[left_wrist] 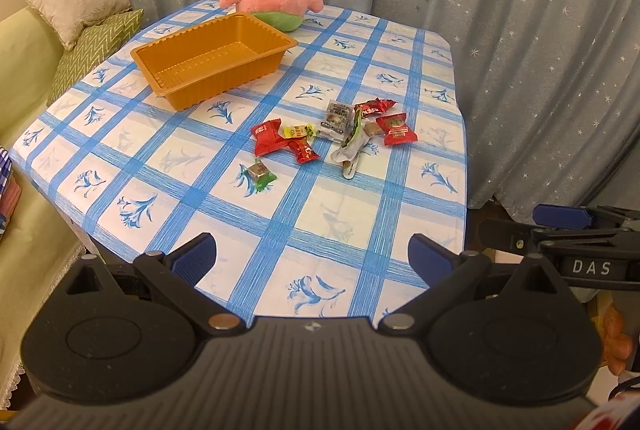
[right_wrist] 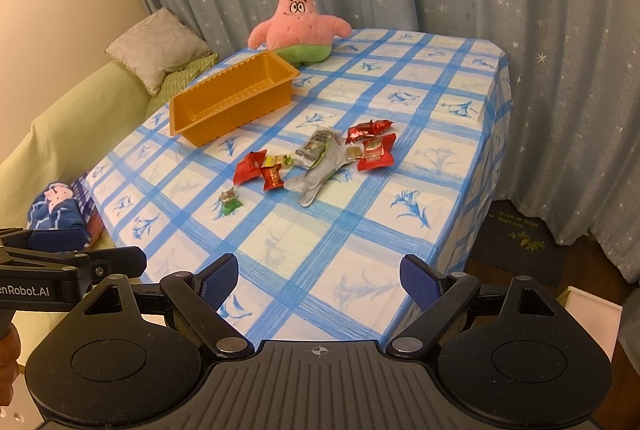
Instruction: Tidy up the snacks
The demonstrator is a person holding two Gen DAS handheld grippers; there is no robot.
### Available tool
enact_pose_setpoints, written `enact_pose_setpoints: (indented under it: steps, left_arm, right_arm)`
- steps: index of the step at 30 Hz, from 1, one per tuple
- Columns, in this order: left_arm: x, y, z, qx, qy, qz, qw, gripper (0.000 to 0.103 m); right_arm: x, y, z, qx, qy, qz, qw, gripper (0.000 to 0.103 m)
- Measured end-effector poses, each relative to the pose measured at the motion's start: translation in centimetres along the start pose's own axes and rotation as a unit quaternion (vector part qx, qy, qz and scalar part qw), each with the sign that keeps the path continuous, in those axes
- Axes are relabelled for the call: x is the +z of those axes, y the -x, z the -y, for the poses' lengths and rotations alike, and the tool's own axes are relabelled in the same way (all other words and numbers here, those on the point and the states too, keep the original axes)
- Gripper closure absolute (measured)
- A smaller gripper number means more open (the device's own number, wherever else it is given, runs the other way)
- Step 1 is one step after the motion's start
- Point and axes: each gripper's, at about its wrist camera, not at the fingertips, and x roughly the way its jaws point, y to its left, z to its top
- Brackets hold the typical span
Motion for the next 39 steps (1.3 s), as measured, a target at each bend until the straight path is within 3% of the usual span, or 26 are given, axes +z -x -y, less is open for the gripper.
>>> enact_pose_setpoints:
  steps: [39]
  left_arm:
    - [0.21,0.05,0.08,0.0,0.0,0.0,1.0,0.001]
  right_arm:
    - [0.28,-0.36,0.21,0.001,0.0,-0.001,1.0,0.015]
